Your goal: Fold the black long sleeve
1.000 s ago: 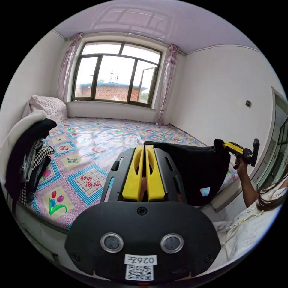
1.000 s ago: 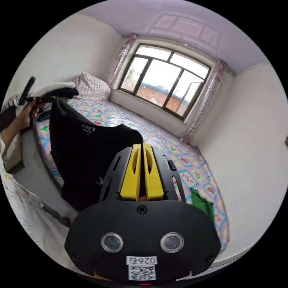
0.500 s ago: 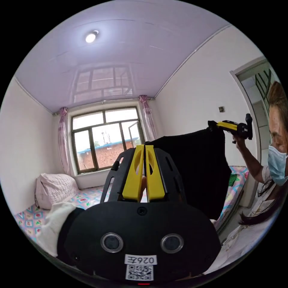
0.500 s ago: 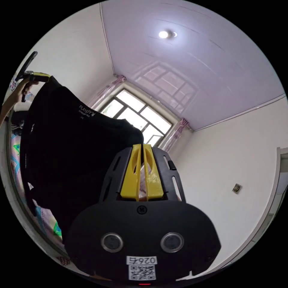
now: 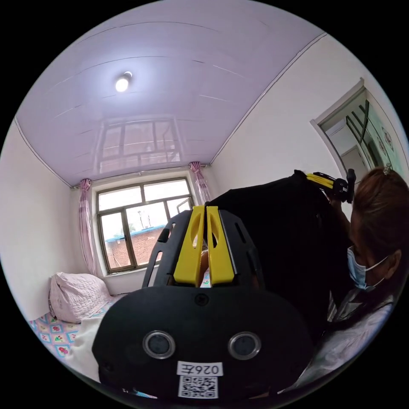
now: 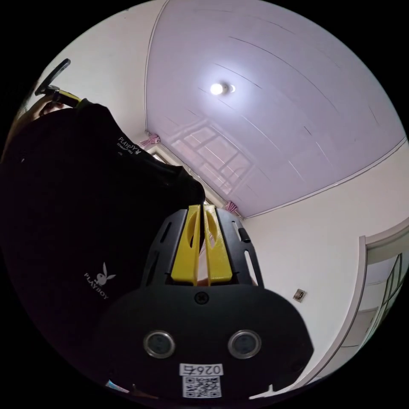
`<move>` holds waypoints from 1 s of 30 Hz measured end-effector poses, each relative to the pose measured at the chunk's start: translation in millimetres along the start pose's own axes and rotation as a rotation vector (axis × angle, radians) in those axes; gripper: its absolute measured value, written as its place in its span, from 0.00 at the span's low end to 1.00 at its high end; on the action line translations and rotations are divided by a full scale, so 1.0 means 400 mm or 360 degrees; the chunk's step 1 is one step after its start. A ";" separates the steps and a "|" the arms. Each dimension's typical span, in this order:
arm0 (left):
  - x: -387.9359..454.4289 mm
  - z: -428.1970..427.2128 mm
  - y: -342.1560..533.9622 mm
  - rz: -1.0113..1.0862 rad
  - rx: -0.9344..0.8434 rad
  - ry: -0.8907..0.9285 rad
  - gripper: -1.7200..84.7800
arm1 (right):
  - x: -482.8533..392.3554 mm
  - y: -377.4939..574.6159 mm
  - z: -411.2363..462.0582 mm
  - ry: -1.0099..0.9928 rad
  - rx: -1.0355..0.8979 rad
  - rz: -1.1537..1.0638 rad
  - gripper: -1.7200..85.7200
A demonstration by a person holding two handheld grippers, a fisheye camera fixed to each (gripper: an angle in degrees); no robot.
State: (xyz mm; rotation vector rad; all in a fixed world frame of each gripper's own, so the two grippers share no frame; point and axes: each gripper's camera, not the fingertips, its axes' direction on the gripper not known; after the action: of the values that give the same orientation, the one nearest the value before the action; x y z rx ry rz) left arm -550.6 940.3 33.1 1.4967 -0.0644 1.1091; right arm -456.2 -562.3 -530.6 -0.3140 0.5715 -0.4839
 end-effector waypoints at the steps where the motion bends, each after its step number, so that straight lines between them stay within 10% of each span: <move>1: -0.003 0.009 0.005 -0.0007 -0.0011 0.0008 0.01 | -0.002 -0.001 -0.001 -0.0011 -0.0007 -0.0003 0.00; 10: -0.041 0.410 0.196 -0.0190 -0.0363 0.0120 0.01 | -0.106 0.182 0.302 -0.0269 -0.0375 -0.0096 0.00; 20: -0.188 1.644 0.786 -0.0567 -0.1443 -0.0089 0.01 | -0.551 0.776 1.297 -0.0381 -0.1094 -0.0110 0.00; 22: -0.164 1.694 0.869 -0.0736 -0.1310 -0.0031 0.01 | -0.637 0.934 1.472 -0.0400 -0.1458 -0.0080 0.01; 30: 0.117 1.608 1.241 -0.0460 -0.1716 0.0310 0.01 | -0.582 1.261 1.297 -0.1093 -0.1163 0.0844 0.01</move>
State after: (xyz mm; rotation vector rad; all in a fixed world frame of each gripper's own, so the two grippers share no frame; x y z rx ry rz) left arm -451.1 311.3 539.6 0.4123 -0.2568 0.7586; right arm -149.6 60.7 -221.4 -0.9478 0.1160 0.3724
